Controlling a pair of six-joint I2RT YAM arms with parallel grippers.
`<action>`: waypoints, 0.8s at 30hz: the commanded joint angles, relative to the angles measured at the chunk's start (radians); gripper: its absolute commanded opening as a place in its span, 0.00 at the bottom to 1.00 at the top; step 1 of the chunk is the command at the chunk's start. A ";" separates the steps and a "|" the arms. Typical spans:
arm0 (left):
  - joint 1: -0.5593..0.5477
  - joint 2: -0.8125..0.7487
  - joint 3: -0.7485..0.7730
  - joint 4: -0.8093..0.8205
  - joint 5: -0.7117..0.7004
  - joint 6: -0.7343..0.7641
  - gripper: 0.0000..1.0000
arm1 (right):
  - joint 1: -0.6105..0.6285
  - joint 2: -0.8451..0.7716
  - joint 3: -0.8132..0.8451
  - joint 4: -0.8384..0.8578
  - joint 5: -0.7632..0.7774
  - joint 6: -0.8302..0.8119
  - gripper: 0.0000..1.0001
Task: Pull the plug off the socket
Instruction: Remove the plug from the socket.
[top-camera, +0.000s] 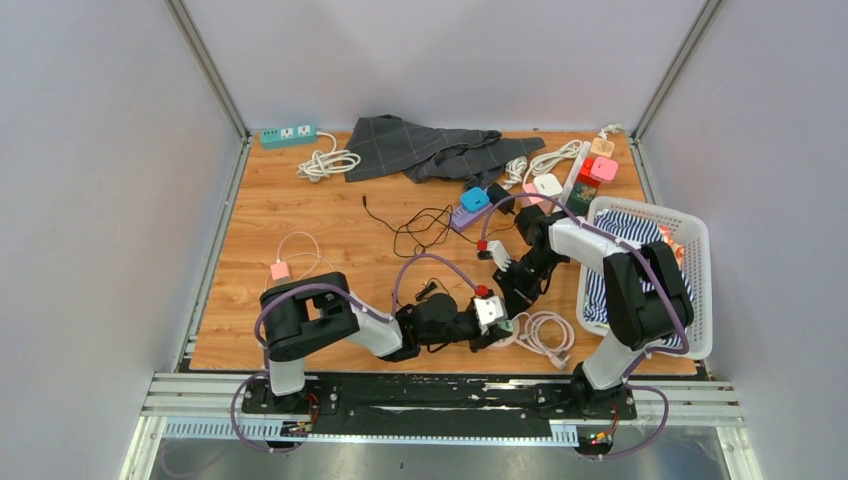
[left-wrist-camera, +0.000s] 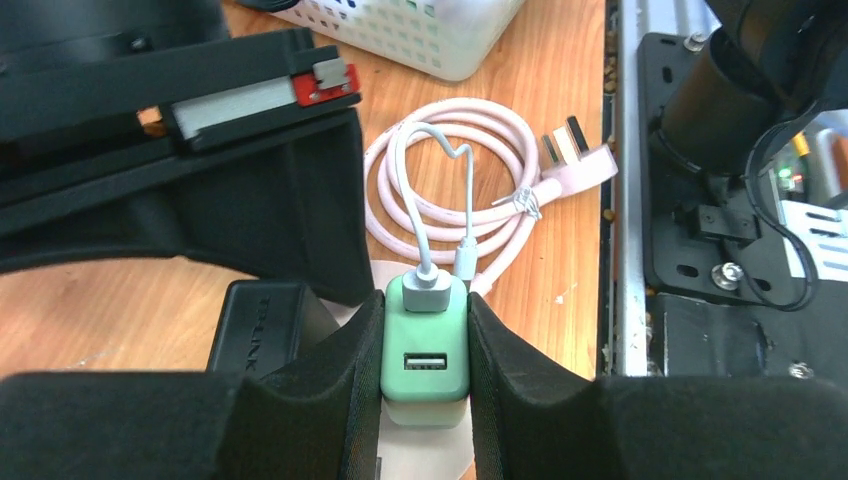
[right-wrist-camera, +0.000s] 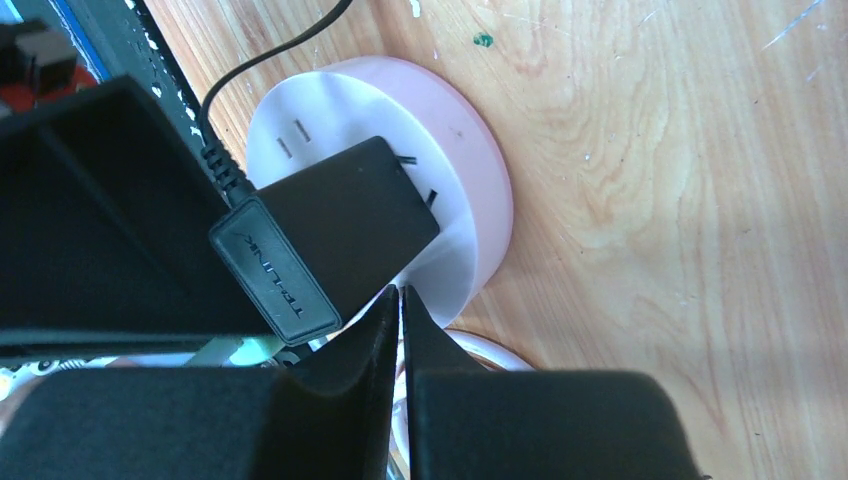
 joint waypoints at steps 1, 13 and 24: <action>-0.036 -0.016 0.051 -0.124 -0.249 0.195 0.00 | 0.022 0.090 -0.079 0.117 0.306 -0.067 0.08; 0.038 -0.084 0.091 -0.151 -0.060 -0.057 0.00 | 0.026 0.091 -0.077 0.122 0.320 -0.064 0.08; 0.053 -0.106 0.115 -0.219 -0.022 -0.081 0.00 | 0.025 0.089 -0.080 0.124 0.327 -0.066 0.08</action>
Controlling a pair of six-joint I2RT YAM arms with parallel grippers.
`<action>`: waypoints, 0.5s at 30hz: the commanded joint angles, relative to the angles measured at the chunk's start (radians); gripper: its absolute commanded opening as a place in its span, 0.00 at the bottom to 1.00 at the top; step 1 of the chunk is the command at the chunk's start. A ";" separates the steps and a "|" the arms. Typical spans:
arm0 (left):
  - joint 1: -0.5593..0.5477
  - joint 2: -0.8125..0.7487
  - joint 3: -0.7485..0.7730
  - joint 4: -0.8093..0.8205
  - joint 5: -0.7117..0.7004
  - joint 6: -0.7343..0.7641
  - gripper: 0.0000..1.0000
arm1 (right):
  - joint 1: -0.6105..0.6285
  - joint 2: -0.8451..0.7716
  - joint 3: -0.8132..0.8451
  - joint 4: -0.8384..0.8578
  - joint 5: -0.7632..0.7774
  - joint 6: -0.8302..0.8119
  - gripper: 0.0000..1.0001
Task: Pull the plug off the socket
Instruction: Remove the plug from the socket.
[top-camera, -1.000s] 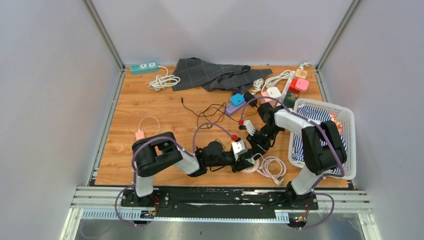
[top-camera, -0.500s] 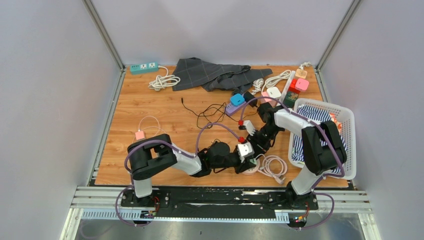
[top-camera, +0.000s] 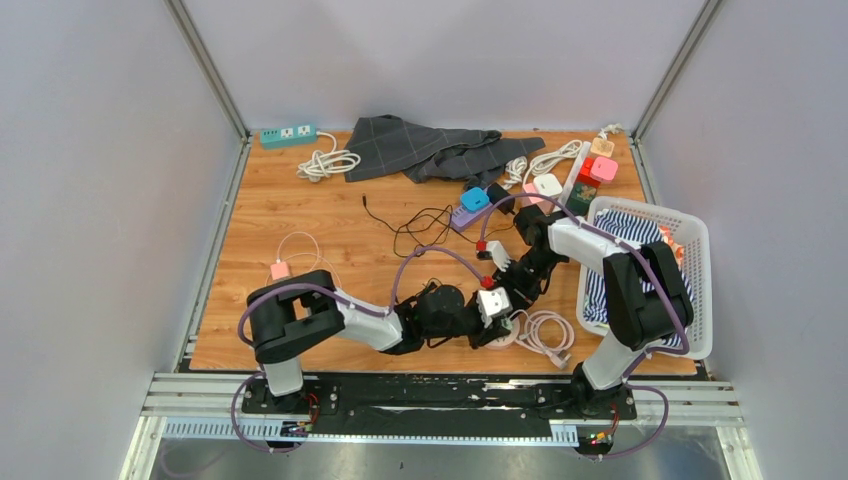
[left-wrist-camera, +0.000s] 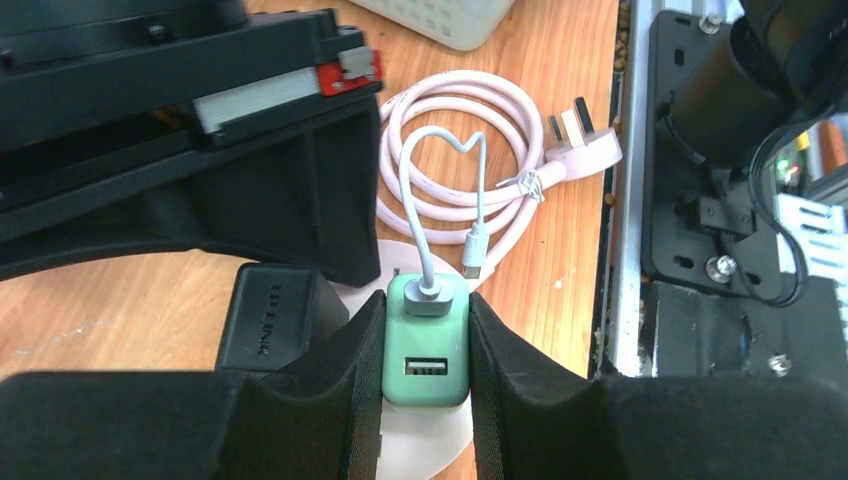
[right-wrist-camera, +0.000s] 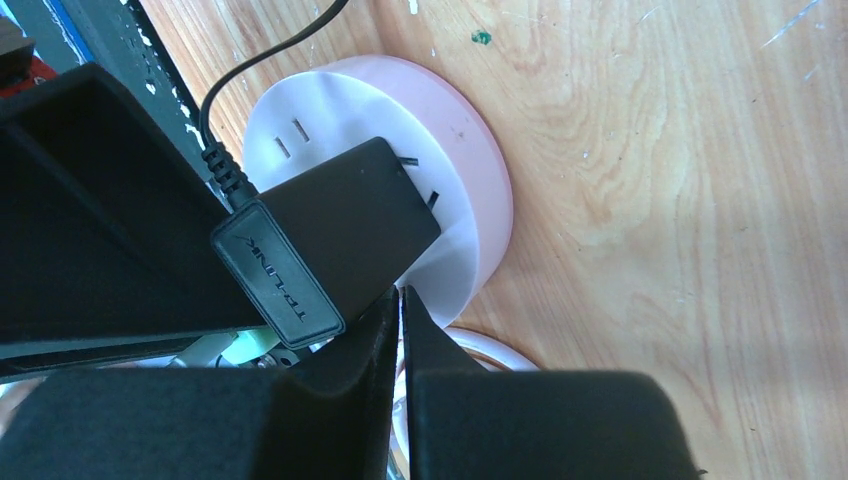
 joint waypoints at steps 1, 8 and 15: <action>0.081 -0.028 0.060 0.028 0.056 -0.117 0.00 | 0.019 0.086 -0.085 0.127 0.317 -0.067 0.08; -0.021 -0.068 0.026 0.020 -0.224 0.214 0.00 | 0.019 0.088 -0.080 0.127 0.315 -0.067 0.08; -0.024 -0.063 0.078 -0.098 -0.234 0.206 0.00 | 0.019 0.087 -0.082 0.129 0.315 -0.068 0.08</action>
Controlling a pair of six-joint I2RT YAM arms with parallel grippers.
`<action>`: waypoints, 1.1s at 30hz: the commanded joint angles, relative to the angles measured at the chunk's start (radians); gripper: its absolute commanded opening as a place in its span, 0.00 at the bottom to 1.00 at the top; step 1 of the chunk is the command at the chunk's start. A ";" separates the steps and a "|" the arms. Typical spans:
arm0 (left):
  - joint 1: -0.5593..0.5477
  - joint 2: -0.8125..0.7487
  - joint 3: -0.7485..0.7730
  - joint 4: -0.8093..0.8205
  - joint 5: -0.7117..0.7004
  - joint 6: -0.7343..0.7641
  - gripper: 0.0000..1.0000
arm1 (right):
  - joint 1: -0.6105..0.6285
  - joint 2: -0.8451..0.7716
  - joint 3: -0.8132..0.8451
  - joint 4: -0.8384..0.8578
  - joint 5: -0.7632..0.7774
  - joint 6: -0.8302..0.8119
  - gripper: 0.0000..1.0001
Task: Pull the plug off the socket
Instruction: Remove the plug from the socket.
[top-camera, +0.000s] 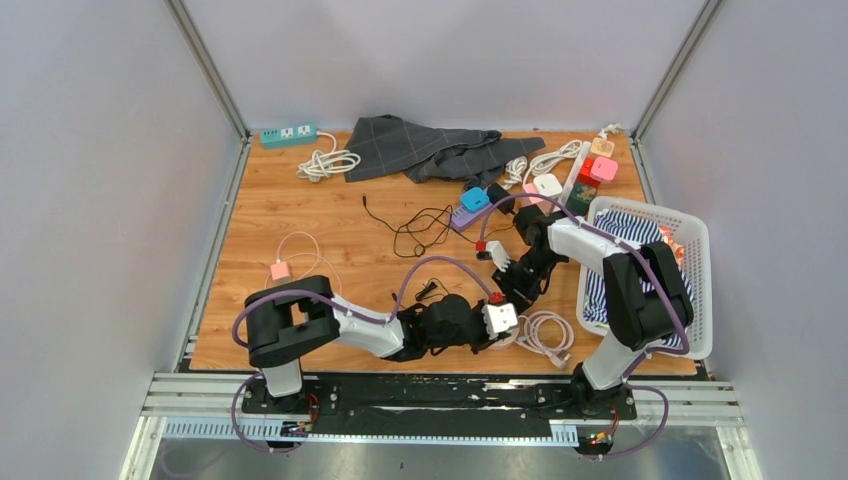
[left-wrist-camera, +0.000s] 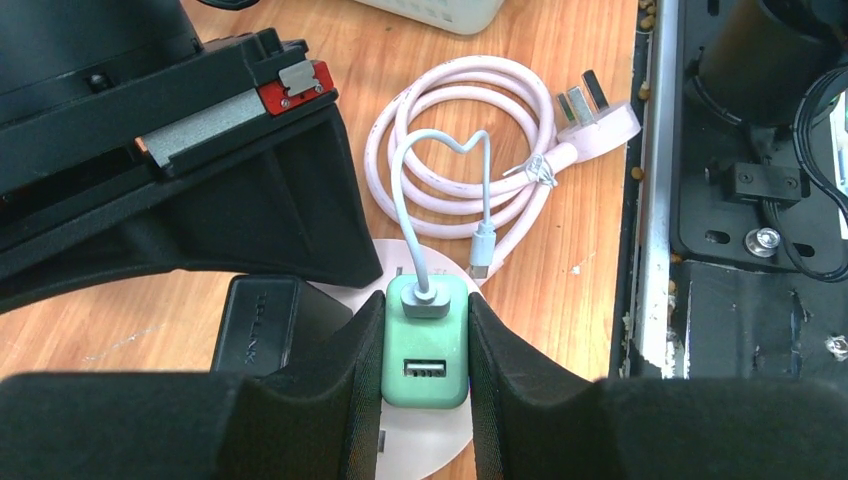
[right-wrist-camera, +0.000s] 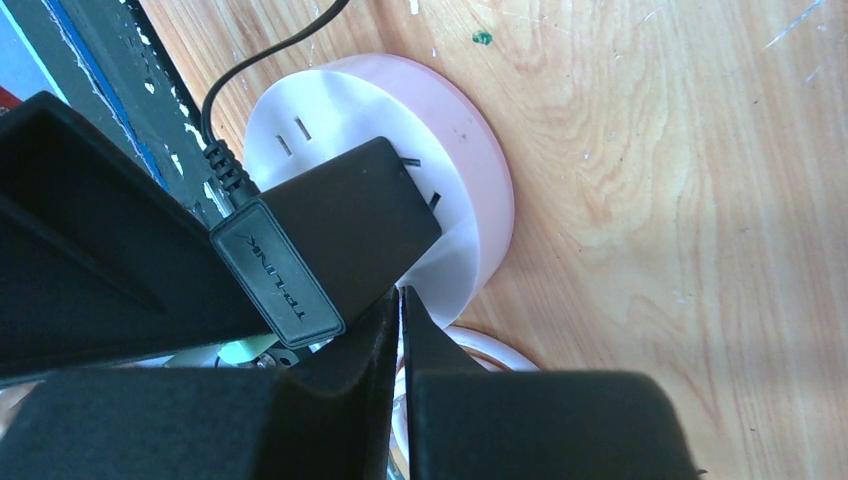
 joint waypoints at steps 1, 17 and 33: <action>0.015 -0.039 0.088 -0.088 -0.178 0.092 0.00 | 0.018 0.088 -0.083 0.129 0.311 -0.069 0.08; 0.120 -0.090 0.162 -0.179 0.079 -0.228 0.00 | 0.038 0.087 -0.082 0.138 0.323 -0.067 0.08; -0.066 -0.071 0.140 -0.183 -0.264 0.179 0.00 | 0.048 0.088 -0.081 0.138 0.325 -0.065 0.08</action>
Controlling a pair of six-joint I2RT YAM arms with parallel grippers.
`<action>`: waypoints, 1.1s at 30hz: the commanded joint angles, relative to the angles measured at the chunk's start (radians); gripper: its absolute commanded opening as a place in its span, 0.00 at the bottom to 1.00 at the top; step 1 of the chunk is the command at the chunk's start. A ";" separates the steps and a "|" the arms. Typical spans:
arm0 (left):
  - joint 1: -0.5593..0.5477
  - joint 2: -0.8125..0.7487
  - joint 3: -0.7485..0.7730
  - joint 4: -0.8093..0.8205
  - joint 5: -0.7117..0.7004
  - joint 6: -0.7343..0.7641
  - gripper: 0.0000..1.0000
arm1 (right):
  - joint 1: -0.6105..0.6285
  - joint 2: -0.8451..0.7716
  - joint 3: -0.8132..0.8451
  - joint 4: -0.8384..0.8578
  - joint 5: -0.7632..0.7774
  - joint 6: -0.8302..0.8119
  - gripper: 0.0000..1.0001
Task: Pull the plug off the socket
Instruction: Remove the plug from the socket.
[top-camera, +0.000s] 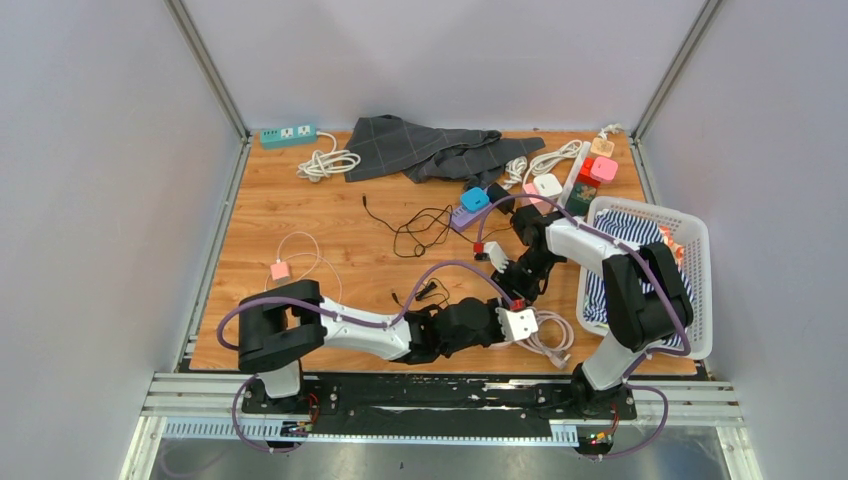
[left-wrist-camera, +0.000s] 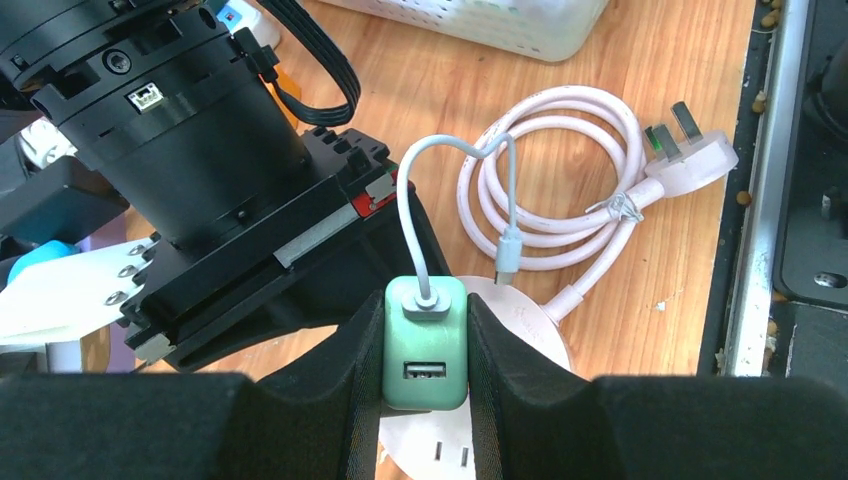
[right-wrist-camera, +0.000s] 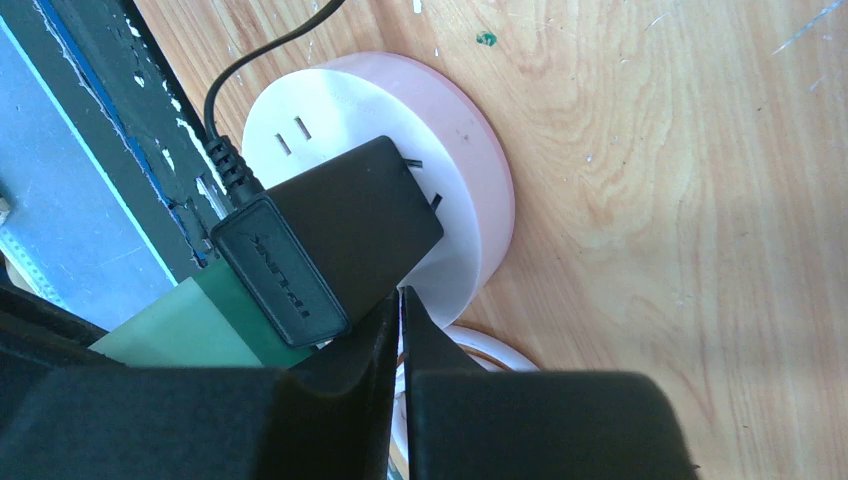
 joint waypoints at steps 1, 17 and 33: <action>0.012 -0.053 -0.005 0.031 0.006 -0.027 0.00 | 0.026 0.090 -0.084 0.133 0.301 -0.065 0.08; 0.073 -0.324 -0.199 0.032 0.345 -0.323 0.00 | -0.030 -0.147 -0.011 0.071 0.127 -0.077 0.35; 0.276 -0.645 -0.406 0.032 0.413 -0.443 0.00 | -0.102 -0.385 -0.063 0.056 0.098 -0.158 0.34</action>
